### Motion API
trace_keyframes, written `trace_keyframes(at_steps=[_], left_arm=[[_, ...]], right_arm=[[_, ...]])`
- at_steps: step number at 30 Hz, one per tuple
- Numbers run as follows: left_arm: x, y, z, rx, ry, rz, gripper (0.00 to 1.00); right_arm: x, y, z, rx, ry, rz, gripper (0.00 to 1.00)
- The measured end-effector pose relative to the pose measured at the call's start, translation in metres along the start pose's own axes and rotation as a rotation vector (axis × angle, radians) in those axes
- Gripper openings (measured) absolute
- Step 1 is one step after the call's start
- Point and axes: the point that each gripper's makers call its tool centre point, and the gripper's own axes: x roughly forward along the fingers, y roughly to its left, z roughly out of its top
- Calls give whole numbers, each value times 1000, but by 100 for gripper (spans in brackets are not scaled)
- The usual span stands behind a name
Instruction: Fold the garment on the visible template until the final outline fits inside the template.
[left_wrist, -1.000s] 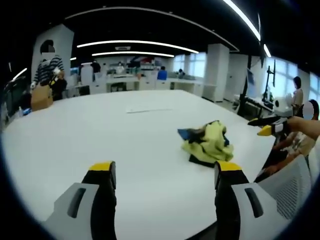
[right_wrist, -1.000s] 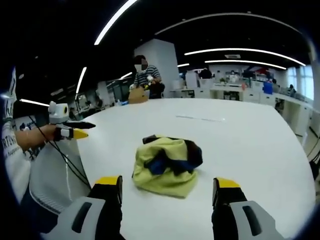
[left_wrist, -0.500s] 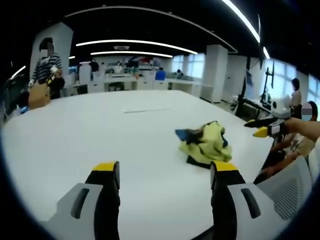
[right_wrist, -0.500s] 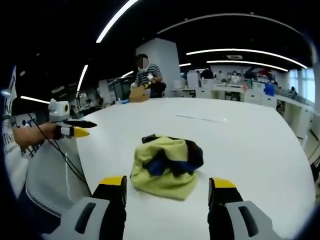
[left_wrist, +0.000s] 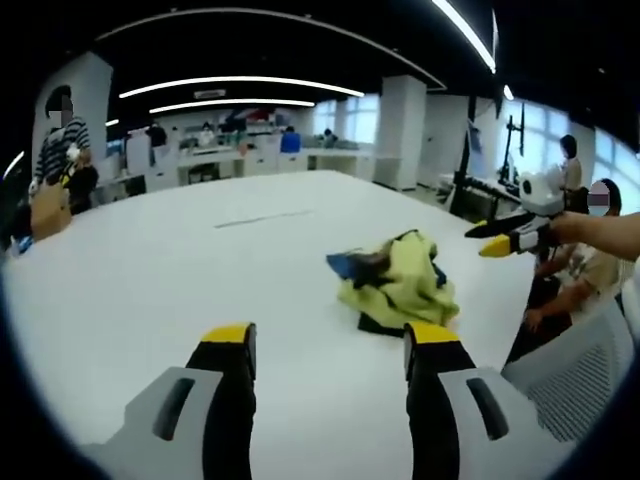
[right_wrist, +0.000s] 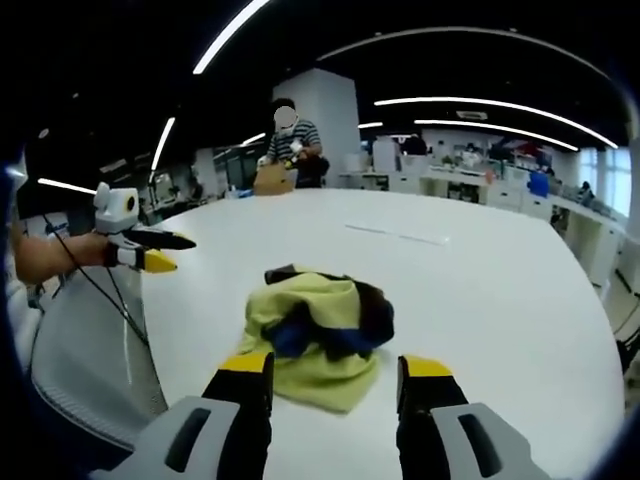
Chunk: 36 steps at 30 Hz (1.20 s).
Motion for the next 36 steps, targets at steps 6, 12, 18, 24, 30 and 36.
trace_keyframes(at_steps=[6,12,18,24,30,36], left_arm=[[19,-3,1,32,21,-43,49],[39,0,3,62,30,-54,46],[56,-3,2,58,35,-92,41],[72,-9,3,52,40,-137,36],[89,-15,4,67,47,-177,32],[103,-20,5,84,50,-210,29]], right_arm=[[14,-9,1,-2,11,-2,41],[27,-19,1,10,22,-6,38],[40,-28,1,11,30,-2,35],[52,-35,2,23,29,4,31],[62,-41,-1,21,39,10,25],[71,-48,0,49,32,16,24]])
